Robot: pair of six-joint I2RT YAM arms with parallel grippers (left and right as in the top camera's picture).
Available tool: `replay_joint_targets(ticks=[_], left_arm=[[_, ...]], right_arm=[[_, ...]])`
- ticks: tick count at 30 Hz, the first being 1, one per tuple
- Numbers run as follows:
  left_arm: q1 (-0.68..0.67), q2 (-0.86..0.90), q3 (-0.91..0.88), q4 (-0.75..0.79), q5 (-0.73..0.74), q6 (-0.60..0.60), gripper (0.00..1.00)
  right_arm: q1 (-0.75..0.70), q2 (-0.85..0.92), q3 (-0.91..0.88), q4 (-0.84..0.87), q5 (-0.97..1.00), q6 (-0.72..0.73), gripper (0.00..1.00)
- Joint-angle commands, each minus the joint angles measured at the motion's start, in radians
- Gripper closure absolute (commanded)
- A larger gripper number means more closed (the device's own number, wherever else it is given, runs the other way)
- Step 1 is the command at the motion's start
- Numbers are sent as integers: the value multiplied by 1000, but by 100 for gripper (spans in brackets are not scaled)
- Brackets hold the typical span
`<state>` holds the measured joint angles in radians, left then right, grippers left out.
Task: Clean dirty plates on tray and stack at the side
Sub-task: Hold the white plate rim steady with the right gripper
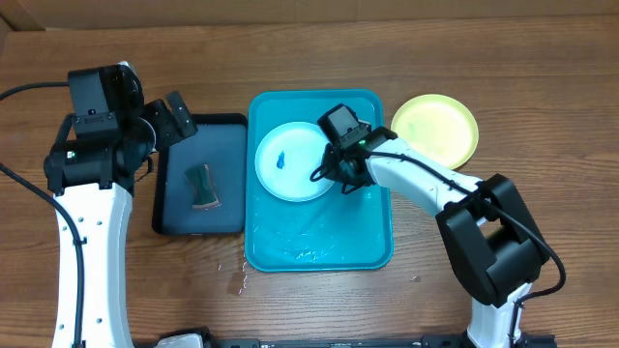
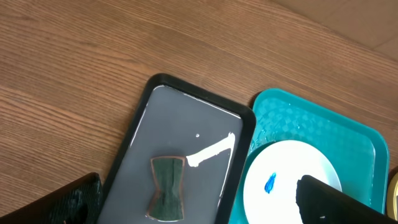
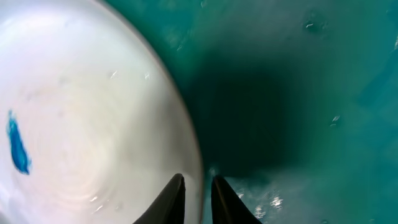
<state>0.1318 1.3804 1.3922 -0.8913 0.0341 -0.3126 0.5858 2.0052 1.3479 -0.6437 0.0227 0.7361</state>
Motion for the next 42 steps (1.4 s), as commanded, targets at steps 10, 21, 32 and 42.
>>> replay_joint_targets(ticks=[10, 21, 32, 42], left_arm=[[-1, 5, 3, 2, 8, -9, 0], [-1, 5, 3, 2, 8, -9, 0], [-2, 5, 3, 2, 8, -9, 0], [-1, 5, 3, 2, 8, -9, 0]], right_arm=[[-14, 6, 14, 35, 1, -116, 91], [-14, 6, 14, 29, -69, -113, 87], [-37, 6, 14, 29, -65, -272, 67], [-44, 6, 14, 28, -24, -274, 68]])
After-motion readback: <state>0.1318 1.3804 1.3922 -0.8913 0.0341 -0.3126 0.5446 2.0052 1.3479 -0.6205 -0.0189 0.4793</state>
